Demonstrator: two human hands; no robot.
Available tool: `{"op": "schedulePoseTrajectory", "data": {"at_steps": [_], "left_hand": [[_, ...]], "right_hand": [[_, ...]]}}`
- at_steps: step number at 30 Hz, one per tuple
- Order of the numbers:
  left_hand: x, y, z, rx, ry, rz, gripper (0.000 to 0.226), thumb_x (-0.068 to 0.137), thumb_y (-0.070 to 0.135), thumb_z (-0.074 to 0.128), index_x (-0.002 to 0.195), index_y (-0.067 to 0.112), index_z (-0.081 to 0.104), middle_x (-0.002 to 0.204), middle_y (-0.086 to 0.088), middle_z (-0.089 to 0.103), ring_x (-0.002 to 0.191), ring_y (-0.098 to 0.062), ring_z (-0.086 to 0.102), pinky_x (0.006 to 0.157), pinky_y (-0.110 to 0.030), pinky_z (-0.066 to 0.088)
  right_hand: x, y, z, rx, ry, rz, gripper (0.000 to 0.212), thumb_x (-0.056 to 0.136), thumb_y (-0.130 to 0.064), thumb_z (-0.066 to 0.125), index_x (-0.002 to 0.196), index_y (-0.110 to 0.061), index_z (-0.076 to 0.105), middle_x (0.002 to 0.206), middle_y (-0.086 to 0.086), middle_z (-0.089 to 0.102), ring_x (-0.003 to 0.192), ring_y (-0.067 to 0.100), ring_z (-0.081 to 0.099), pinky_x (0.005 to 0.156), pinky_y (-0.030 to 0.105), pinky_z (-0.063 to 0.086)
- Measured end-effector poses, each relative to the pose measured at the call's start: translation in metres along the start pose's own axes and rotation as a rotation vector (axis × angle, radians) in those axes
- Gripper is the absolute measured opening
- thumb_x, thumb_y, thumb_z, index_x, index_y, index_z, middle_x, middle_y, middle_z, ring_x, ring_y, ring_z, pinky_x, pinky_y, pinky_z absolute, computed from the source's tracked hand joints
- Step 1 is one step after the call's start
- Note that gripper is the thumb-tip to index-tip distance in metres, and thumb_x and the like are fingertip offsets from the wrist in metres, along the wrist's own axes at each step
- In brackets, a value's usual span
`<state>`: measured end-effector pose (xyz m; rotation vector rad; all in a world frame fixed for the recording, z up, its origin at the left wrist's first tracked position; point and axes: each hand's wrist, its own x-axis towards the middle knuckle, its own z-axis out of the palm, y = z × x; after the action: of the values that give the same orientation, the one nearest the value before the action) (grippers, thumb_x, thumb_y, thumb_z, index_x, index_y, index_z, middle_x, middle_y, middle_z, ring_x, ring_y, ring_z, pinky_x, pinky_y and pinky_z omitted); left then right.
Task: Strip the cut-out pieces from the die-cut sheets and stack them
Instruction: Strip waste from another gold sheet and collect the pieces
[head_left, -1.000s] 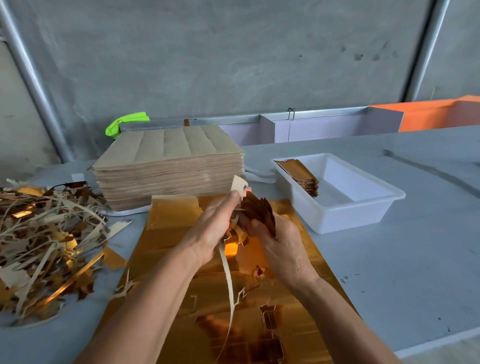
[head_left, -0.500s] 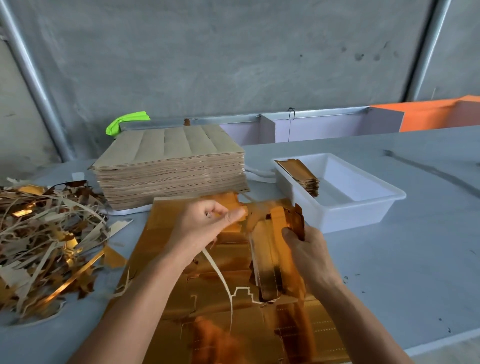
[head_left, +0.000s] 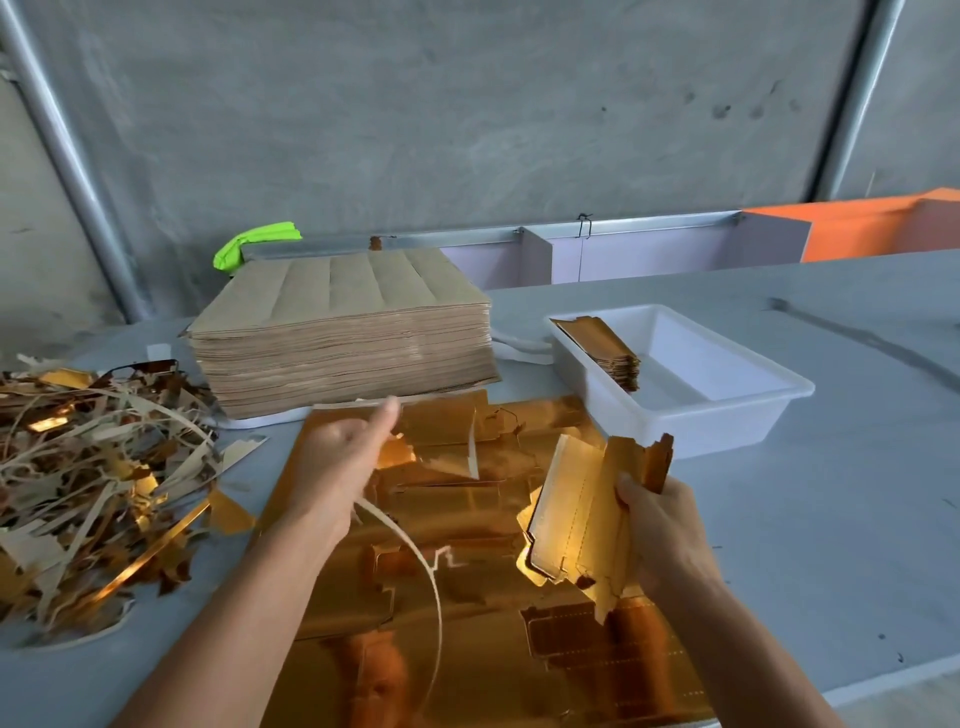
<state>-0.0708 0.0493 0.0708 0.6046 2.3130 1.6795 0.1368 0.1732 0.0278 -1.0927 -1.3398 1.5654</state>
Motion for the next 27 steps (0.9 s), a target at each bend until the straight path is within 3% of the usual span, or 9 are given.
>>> {"op": "schedulePoseTrajectory", "data": {"at_steps": [4, 8, 11, 13, 17, 19, 22, 24, 27], "left_hand": [[-0.023, 0.001, 0.007, 0.137, -0.560, 0.068, 0.067, 0.057, 0.074, 0.058, 0.077, 0.010, 0.061, 0.054, 0.005, 0.048, 0.048, -0.009, 0.042, 0.047, -0.016, 0.035], [-0.038, -0.004, 0.026, 0.212, -0.878, 0.223, 0.082, 0.044, 0.088, 0.058, 0.104, 0.032, 0.057, 0.101, 0.004, 0.066, 0.087, -0.009, 0.058, 0.080, -0.019, 0.047], [-0.045, -0.008, 0.040, 0.256, -0.816, 0.295, 0.082, 0.063, 0.081, 0.046, 0.129, 0.032, 0.045, 0.138, 0.009, 0.046, 0.111, -0.002, 0.054, 0.101, -0.026, 0.041], [-0.050, -0.008, 0.045, 0.183, -0.797, 0.290, 0.057, 0.073, 0.069, 0.043, 0.120, 0.038, 0.048, 0.126, 0.009, 0.059, 0.103, -0.001, 0.060, 0.097, -0.031, 0.049], [-0.054, -0.011, 0.041, 0.161, -0.864, 0.228, 0.085, 0.067, 0.077, 0.046, 0.131, 0.022, 0.049, 0.118, 0.005, 0.063, 0.107, -0.010, 0.061, 0.094, -0.037, 0.051], [-0.049, -0.010, 0.034, 0.184, -0.867, 0.211, 0.090, 0.053, 0.086, 0.053, 0.119, 0.024, 0.056, 0.116, 0.007, 0.062, 0.106, -0.007, 0.058, 0.087, -0.031, 0.051], [-0.035, -0.007, 0.014, 0.241, -0.822, 0.183, 0.050, 0.059, 0.058, 0.076, 0.101, 0.034, 0.062, 0.101, 0.017, 0.062, 0.082, 0.011, 0.055, 0.073, -0.018, 0.042], [-0.023, -0.008, -0.001, 0.290, -0.684, 0.188, 0.023, 0.075, 0.029, 0.076, 0.095, 0.034, 0.066, 0.084, 0.009, 0.066, 0.065, 0.001, 0.059, 0.066, -0.022, 0.048], [-0.005, -0.013, -0.020, 0.151, -0.376, 0.130, 0.009, 0.085, 0.021, 0.066, 0.087, 0.029, 0.069, 0.068, 0.005, 0.060, 0.065, -0.010, 0.055, 0.061, -0.024, 0.044]], "right_hand": [[-0.006, 0.000, 0.013, -0.004, 0.017, -0.134, 0.016, 0.098, -0.031, 0.045, 0.085, -0.028, 0.054, 0.076, -0.016, 0.061, 0.070, 0.012, 0.065, 0.053, 0.022, 0.052], [-0.014, -0.011, 0.027, 0.047, -0.057, -0.175, 0.018, 0.096, -0.035, 0.047, 0.080, -0.032, 0.055, 0.062, -0.028, 0.063, 0.060, -0.014, 0.061, 0.034, 0.007, 0.039], [-0.017, -0.008, 0.032, 0.051, -0.149, -0.128, 0.011, 0.095, -0.038, 0.048, 0.087, -0.034, 0.055, 0.073, -0.015, 0.066, 0.063, 0.007, 0.065, 0.044, 0.015, 0.046], [-0.019, -0.004, 0.033, 0.069, -0.209, -0.124, 0.007, 0.089, -0.038, 0.059, 0.095, -0.036, 0.059, 0.088, -0.010, 0.069, 0.079, 0.011, 0.066, 0.058, 0.023, 0.051], [-0.022, 0.003, 0.028, 0.144, -0.244, -0.008, 0.017, 0.086, -0.024, 0.067, 0.100, -0.031, 0.061, 0.093, 0.000, 0.071, 0.087, 0.022, 0.069, 0.060, 0.033, 0.057], [-0.018, 0.004, 0.018, 0.166, -0.185, 0.050, 0.018, 0.086, -0.019, 0.067, 0.094, -0.031, 0.056, 0.092, 0.001, 0.068, 0.083, 0.024, 0.067, 0.057, 0.037, 0.055], [-0.010, -0.001, -0.002, 0.157, -0.093, 0.072, 0.023, 0.086, -0.019, 0.066, 0.103, -0.025, 0.052, 0.097, 0.001, 0.063, 0.084, 0.024, 0.062, 0.055, 0.036, 0.051], [-0.004, -0.005, -0.013, 0.172, -0.044, 0.078, 0.033, 0.086, -0.019, 0.066, 0.114, -0.022, 0.048, 0.100, 0.003, 0.062, 0.086, 0.026, 0.061, 0.057, 0.037, 0.051], [0.000, -0.008, -0.021, 0.168, -0.014, 0.065, 0.036, 0.088, -0.019, 0.065, 0.117, -0.023, 0.044, 0.100, 0.001, 0.060, 0.086, 0.026, 0.059, 0.063, 0.040, 0.050]]}}
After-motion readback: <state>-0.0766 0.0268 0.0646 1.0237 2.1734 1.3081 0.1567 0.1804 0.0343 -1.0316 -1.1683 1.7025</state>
